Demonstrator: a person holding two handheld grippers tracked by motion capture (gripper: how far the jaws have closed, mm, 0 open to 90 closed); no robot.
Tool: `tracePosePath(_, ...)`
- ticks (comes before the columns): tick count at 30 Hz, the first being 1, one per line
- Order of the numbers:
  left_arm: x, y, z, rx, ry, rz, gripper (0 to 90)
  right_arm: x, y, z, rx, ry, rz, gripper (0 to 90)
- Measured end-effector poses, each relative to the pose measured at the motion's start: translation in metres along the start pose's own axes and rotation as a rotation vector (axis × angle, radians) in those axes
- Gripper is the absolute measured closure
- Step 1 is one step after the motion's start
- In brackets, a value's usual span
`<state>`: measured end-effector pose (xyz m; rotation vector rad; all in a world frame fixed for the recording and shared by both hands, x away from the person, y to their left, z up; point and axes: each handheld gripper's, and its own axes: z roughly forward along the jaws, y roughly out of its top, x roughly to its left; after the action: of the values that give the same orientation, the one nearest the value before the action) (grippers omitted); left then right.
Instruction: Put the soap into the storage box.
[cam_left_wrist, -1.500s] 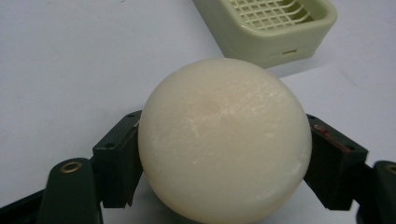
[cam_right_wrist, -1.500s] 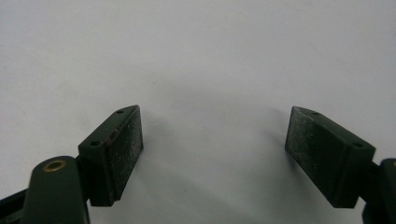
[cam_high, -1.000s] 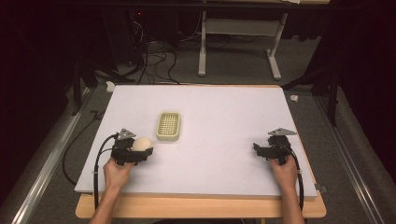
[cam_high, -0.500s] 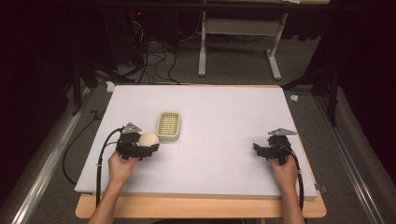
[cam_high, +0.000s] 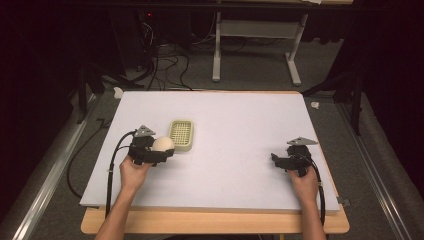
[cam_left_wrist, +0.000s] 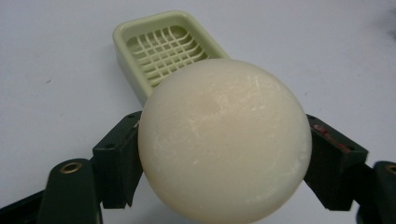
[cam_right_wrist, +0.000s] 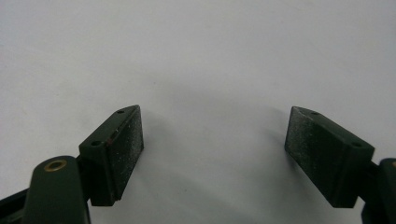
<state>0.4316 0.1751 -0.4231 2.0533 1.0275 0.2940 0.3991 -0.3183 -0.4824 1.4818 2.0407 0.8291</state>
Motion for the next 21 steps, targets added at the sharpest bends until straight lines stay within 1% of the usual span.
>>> tracePosePath(2,-0.001,0.003,0.001,0.000,0.013,0.010,24.6,0.000,0.000,0.000,0.003,0.000,0.004,19.8)
tracePosePath(6,-0.004,0.011,0.004,0.010,0.006,0.018,24.6,0.000,0.000,0.000,0.003,0.000,0.004,19.7)
tracePosePath(8,-0.005,0.013,0.006,0.012,0.011,0.023,24.6,0.000,0.000,0.000,0.003,-0.001,0.004,19.7)
tracePosePath(12,-0.006,0.018,0.010,0.009,-0.004,0.021,24.6,0.000,0.000,0.000,0.003,0.000,0.004,19.9)
tracePosePath(14,-0.008,0.020,0.013,0.017,-0.004,0.031,24.6,0.000,0.000,0.000,0.003,0.000,0.004,19.8)
tracePosePath(16,-0.008,0.023,0.015,0.017,-0.010,0.031,24.6,0.000,0.000,0.000,0.003,0.000,0.004,19.8)
tracePosePath(21,-0.009,0.030,0.018,0.018,-0.010,0.034,24.6,-0.001,0.000,0.000,0.002,0.001,0.003,19.8)
